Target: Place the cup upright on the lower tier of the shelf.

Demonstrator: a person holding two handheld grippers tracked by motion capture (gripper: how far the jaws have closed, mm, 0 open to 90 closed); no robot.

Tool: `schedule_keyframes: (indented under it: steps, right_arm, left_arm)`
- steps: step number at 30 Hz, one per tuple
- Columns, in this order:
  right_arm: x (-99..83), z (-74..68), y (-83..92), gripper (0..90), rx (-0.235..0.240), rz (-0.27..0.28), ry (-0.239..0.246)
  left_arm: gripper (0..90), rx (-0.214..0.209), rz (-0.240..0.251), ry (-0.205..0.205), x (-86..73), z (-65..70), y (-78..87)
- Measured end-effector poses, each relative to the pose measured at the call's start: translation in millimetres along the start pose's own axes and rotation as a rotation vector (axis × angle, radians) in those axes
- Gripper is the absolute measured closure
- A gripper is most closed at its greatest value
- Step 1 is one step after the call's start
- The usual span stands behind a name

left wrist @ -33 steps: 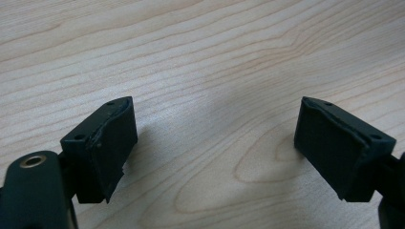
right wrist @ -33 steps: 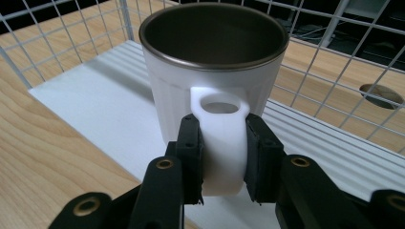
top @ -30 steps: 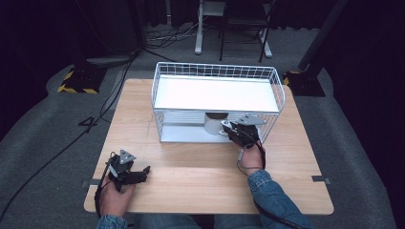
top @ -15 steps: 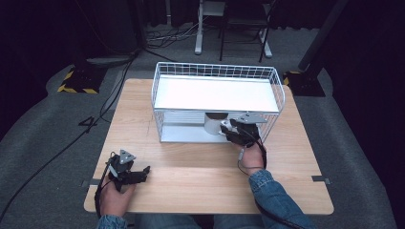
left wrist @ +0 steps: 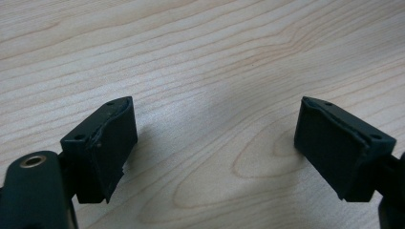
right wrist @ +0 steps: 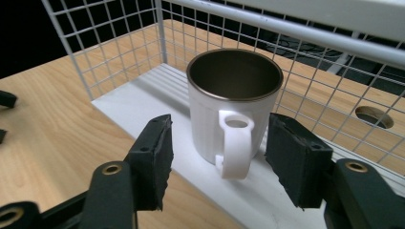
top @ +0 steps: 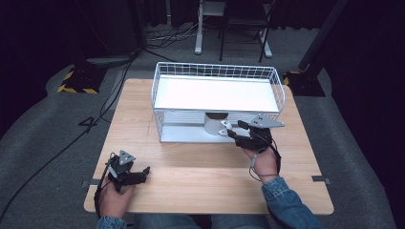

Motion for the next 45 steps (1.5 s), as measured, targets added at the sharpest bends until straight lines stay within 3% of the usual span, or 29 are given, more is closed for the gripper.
schedule_keyframes:
  steps: [12,25,35,45]
  right_arm:
    - [-12.3,-4.2,37.8,35.2,0.037,-0.031,0.015]
    - [-46.7,1.8,77.9,27.7,0.033,-0.112,-0.012]
    - [-79.7,8.5,90.9,24.8,0.020,-0.183,-0.041]
    - [-117.0,7.5,88.8,24.9,0.021,-0.271,-0.072]
  left_arm:
    - [14.9,-0.001,-0.002,0.000,-0.6,0.3,0.4]
    - [14.9,0.000,-0.001,0.000,1.3,0.3,-1.2]
    - [14.9,0.001,0.000,0.004,1.8,0.4,-1.8]
    - [14.9,0.002,0.000,0.004,1.8,0.4,-1.8]
Point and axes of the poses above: each handheld gripper's, and its own axes: y roughly backward along the jaws, x roughly out of its top, z roughly to its right, the point moved 7 cm from there along -y, roughly forward along the jaws, and after that the axes turned 13 degrees about y, right-handed, at the moved point
